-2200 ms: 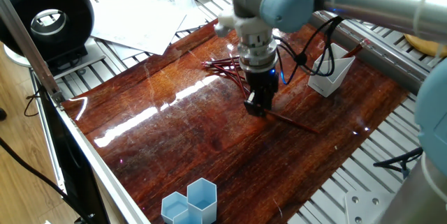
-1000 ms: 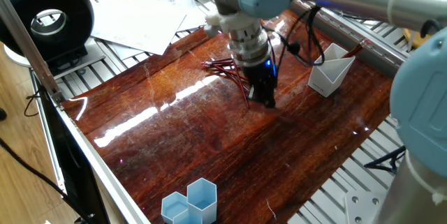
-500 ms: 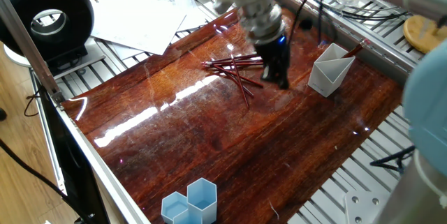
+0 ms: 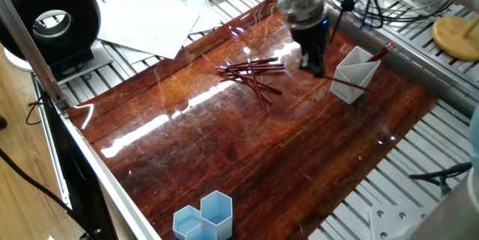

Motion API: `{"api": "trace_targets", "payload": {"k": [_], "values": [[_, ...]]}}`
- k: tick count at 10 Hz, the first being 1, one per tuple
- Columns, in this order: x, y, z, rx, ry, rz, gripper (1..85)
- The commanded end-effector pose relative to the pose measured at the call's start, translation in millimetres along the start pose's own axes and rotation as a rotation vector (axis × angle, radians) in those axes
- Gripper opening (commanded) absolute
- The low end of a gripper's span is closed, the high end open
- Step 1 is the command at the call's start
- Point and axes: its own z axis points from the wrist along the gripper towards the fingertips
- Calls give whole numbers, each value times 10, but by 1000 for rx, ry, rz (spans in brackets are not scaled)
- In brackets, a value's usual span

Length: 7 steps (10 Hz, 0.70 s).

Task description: Put the pen into the pen holder

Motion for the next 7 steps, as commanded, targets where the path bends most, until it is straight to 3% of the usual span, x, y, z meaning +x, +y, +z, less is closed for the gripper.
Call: {"api": "trace_targets", "payload": {"k": [1, 2, 4, 6, 7], "values": [[-143, 419, -100, -189, -92, 72, 10], [-322, 565, -156, -254, -154, 127, 10], [-632, 511, -218, -252, -271, 191, 10], [-760, 419, -241, -223, -324, 199, 10], [-729, 404, -227, -210, -316, 167, 10]]}}
